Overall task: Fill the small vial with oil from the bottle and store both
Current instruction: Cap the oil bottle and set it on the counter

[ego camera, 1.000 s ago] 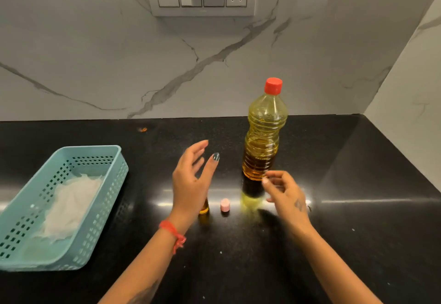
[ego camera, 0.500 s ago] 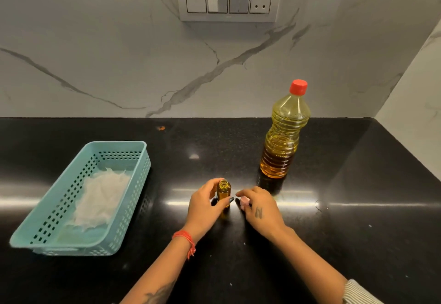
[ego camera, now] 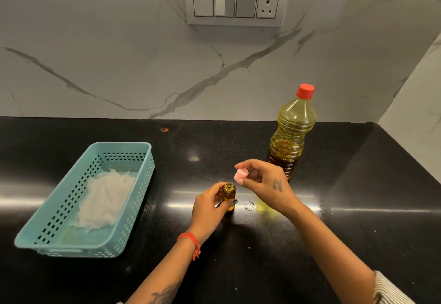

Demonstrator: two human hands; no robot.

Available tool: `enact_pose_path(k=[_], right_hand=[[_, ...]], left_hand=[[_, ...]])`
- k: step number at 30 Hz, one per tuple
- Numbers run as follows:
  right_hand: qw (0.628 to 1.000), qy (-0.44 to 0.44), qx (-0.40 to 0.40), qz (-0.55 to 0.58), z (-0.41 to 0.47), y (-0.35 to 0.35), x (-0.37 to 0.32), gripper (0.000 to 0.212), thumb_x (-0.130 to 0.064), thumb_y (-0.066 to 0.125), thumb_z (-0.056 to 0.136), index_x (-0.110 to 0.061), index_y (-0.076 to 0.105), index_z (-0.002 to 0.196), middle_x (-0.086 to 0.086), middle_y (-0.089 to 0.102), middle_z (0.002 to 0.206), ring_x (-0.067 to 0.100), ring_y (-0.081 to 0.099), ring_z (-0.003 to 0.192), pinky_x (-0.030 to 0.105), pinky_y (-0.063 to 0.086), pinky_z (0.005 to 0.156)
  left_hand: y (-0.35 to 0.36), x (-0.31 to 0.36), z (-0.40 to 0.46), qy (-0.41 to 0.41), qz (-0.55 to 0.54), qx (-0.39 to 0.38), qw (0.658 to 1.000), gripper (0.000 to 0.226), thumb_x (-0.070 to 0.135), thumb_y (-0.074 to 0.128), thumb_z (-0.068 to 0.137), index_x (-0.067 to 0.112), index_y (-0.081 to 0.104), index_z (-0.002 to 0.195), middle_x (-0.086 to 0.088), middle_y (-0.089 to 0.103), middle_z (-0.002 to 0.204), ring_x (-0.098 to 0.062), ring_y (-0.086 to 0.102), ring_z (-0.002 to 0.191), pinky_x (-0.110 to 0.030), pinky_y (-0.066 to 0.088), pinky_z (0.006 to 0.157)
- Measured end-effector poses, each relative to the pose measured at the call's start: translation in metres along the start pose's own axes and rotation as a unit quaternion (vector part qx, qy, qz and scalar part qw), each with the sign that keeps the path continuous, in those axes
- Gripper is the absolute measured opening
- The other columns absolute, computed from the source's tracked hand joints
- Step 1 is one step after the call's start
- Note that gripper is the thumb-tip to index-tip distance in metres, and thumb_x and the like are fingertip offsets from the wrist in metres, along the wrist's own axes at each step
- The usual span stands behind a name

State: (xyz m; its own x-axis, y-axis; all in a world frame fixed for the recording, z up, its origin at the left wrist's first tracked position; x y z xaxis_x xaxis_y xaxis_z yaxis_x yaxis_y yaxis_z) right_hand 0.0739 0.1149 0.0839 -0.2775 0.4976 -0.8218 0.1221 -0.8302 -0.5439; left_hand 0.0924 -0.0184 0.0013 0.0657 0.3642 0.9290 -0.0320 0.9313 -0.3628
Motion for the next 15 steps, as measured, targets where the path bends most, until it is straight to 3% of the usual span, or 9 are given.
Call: enact_pose_path(k=[7, 15], right_hand=[[0.994, -0.038, -0.067, -0.08, 0.014, 0.027, -0.012, 0.026, -0.011, 0.068, 0.08, -0.024, 0.068, 0.103, -0.003, 0.068, 0.1, 0.007, 0.063, 0.089, 0.03, 0.056, 0.079], [0.979, -0.036, -0.103, -0.172, 0.017, 0.04, -0.008, 0.025, -0.015, 0.063, 0.085, -0.023, 0.065, 0.109, -0.001, 0.066, 0.107, 0.012, 0.062, 0.094, 0.027, 0.053, 0.081]], left_hand=[[-0.001, 0.0, 0.0, 0.0, -0.01, 0.003, 1.0, 0.039, 0.012, 0.074, 0.074, 0.035, 0.058, 0.103, 0.003, 0.07, 0.098, -0.008, 0.066, 0.094, -0.031, 0.052, 0.091], [-0.001, -0.003, 0.002, 0.008, -0.008, 0.003, 1.0, 0.04, 0.013, 0.073, 0.074, 0.036, 0.059, 0.103, 0.003, 0.071, 0.097, -0.009, 0.066, 0.092, -0.035, 0.053, 0.089]])
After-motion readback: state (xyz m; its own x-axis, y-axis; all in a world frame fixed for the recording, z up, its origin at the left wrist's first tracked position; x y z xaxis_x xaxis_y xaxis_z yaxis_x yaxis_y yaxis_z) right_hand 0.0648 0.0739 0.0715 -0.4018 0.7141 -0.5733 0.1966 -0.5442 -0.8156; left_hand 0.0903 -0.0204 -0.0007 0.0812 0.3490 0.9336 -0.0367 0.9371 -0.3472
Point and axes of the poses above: each hand's wrist, its own z-axis towards the middle knuckle, its own y-axis out of the palm, x = y × z, the point moved 10 cm from there along z, towards the middle knuckle
